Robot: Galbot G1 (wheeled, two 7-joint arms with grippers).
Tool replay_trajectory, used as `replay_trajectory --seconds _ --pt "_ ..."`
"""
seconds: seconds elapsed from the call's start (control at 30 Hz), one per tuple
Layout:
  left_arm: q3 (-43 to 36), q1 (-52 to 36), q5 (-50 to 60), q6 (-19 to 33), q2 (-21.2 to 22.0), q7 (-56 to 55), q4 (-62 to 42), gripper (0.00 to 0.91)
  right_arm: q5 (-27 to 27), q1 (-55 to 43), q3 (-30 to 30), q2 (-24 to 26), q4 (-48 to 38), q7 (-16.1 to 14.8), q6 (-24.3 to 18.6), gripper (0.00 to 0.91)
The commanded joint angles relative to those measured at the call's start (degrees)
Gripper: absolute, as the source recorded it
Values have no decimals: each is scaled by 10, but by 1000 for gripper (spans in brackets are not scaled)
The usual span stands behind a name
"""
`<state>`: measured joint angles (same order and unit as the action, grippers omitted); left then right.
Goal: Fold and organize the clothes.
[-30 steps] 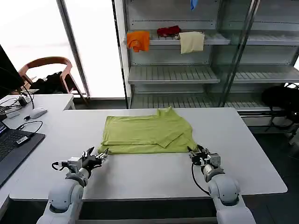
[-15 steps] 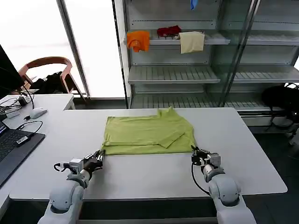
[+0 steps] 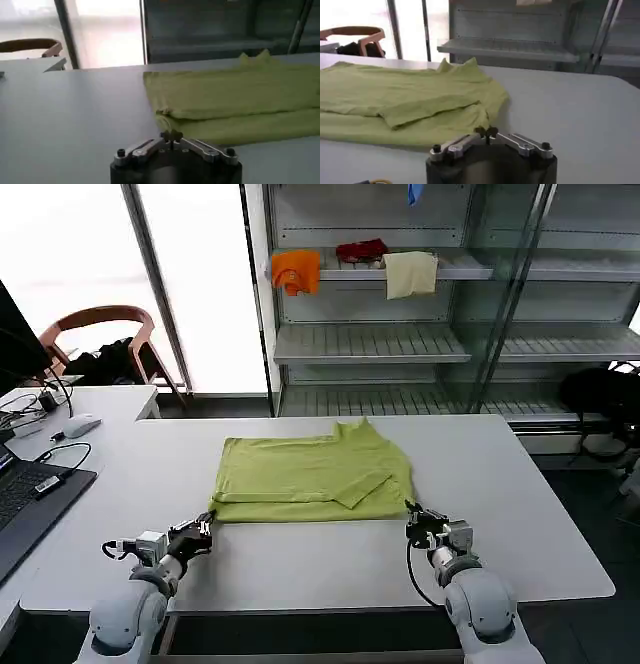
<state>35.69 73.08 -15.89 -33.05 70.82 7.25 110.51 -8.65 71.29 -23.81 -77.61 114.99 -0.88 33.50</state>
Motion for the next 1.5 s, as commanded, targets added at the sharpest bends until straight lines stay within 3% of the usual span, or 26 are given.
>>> replay_trajectory --seconds 0.03,0.47,0.5,0.53,0.57,0.6,0.9,1.07,1.27,1.5 --pt "61 125 -29 -1 -15 4 110 0 5 87 11 -6 86 18 0 0" --pt "156 266 -47 -1 -8 -8 185 10 32 207 18 23 169 48 1 0" --pt "156 274 -41 -1 -6 -8 186 121 32 211 18 25 170 47 0 0" --pt "153 282 -39 -1 -5 -8 187 605 33 215 18 26 170 44 0 0" --pt "149 288 -35 0 -4 -8 187 907 33 217 19 27 169 45 0 50" --pt "146 290 -29 0 -1 -6 186 907 33 219 20 27 167 45 0 907" --pt "138 249 -17 0 12 -15 209 907 25 194 -1 15 184 43 -2 907" --pt "141 184 -37 0 7 -17 210 907 24 112 -2 7 185 38 -1 907" --pt "108 47 -82 -2 -24 -16 126 907 24 -48 35 5 74 22 3 907" --pt "23 -106 -137 -5 -90 -31 -27 907 -23 -231 85 2 -105 27 6 907"
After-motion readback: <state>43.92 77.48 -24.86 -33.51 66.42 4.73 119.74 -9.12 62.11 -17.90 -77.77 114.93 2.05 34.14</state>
